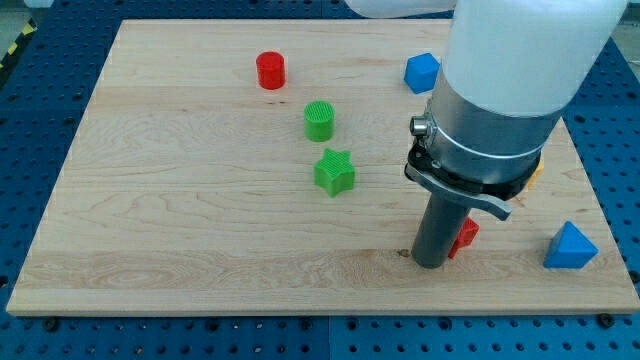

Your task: Push the red star up and a bit right

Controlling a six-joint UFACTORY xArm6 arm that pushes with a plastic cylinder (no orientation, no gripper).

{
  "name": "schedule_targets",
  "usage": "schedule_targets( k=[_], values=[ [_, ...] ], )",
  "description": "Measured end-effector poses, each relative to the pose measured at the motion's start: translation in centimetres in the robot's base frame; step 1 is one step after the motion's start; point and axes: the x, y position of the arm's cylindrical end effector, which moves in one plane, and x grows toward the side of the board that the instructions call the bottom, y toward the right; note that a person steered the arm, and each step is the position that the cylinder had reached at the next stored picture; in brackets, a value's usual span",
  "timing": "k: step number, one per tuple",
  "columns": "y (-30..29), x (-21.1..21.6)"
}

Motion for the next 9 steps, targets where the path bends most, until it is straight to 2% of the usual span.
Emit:
schedule_targets(
  k=[1,3,4,5,7,9],
  values=[
    [0.0,2.3],
    [3.4,3.2],
    [4.7,2.9],
    [4.7,0.9],
    [3.0,0.4],
    [2.9,-2.0]
  ],
)
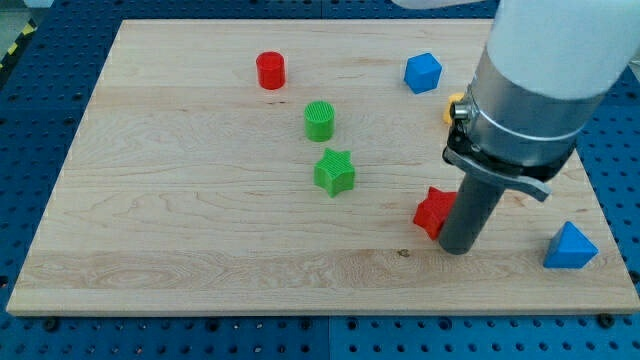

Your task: Push the red star up and a bit right

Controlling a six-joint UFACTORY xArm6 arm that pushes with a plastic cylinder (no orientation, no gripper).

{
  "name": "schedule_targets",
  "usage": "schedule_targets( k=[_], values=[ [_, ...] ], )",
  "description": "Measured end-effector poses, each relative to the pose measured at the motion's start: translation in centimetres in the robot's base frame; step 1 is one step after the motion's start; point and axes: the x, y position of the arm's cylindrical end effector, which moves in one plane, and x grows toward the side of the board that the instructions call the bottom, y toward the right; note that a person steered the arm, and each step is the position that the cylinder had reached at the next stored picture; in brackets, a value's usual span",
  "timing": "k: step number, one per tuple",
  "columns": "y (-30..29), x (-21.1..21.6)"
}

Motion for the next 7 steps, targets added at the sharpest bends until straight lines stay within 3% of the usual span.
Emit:
schedule_targets(
  k=[2,4,7],
  values=[
    [-0.1,0.2],
    [-3.7,-0.1],
    [-3.0,-5.4]
  ],
)
